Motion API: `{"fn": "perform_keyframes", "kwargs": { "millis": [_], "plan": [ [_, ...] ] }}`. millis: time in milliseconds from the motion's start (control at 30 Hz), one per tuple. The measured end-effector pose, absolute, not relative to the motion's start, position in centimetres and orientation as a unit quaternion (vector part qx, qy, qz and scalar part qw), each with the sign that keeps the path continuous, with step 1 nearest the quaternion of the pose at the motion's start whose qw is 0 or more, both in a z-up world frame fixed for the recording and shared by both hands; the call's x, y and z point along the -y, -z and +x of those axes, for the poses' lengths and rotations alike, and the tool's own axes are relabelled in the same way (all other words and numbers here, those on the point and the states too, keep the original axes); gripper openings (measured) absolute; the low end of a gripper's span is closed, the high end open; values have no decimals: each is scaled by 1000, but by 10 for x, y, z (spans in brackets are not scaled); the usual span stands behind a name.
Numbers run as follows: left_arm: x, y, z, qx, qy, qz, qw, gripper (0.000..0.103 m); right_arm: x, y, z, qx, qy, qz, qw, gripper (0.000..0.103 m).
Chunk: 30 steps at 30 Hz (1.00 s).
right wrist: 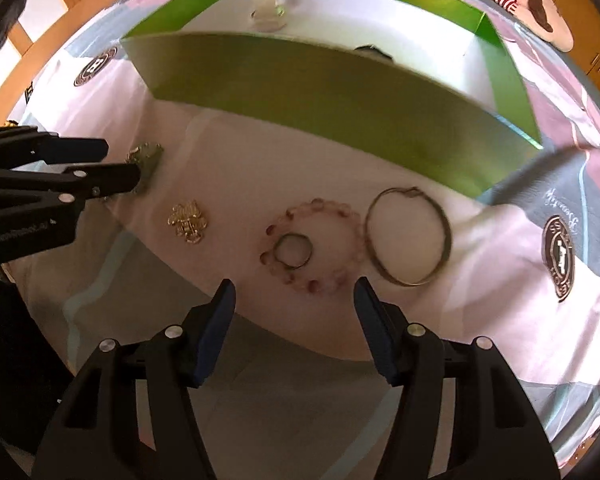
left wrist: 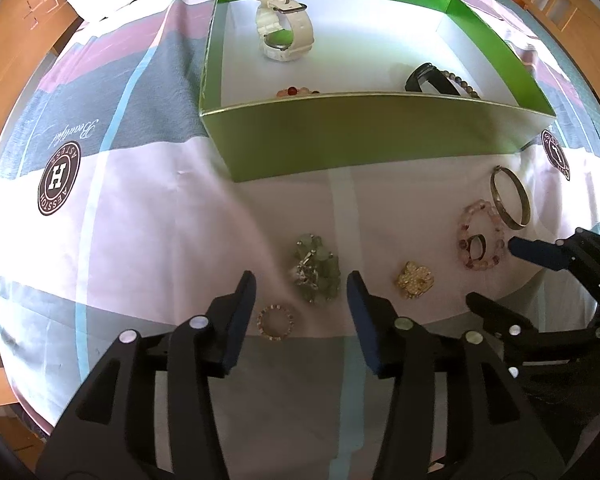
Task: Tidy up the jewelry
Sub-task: 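Lower the right gripper onto the pink bead bracelet and close it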
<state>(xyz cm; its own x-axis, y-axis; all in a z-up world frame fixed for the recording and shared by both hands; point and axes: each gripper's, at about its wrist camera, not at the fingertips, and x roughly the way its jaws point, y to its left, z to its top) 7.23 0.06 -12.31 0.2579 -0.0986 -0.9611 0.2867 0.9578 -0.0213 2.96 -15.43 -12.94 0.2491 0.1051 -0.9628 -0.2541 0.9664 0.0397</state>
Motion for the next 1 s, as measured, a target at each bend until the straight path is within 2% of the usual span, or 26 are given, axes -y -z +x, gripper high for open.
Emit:
{"fn": "perform_keyframes", "kwargs": {
  "millis": [333,433,667,800,1000],
  "plan": [
    [-6,122,74,-597,117,71,790,52,178,131,48,-611,-78,-16,788,61],
    [-8,123,75,-598,115,68,790,57,186,129,51,-612,-73,1,788,61],
    [-12,122,76,-598,107,61,792,60,197,127,52,-610,-86,29,787,61],
    [-12,124,76,-600,105,62,791,63,183,131,53,-603,-92,15,793,62],
    [-9,125,79,-600,105,61,791,64,159,138,51,-569,-82,-41,817,65]
  ]
}}
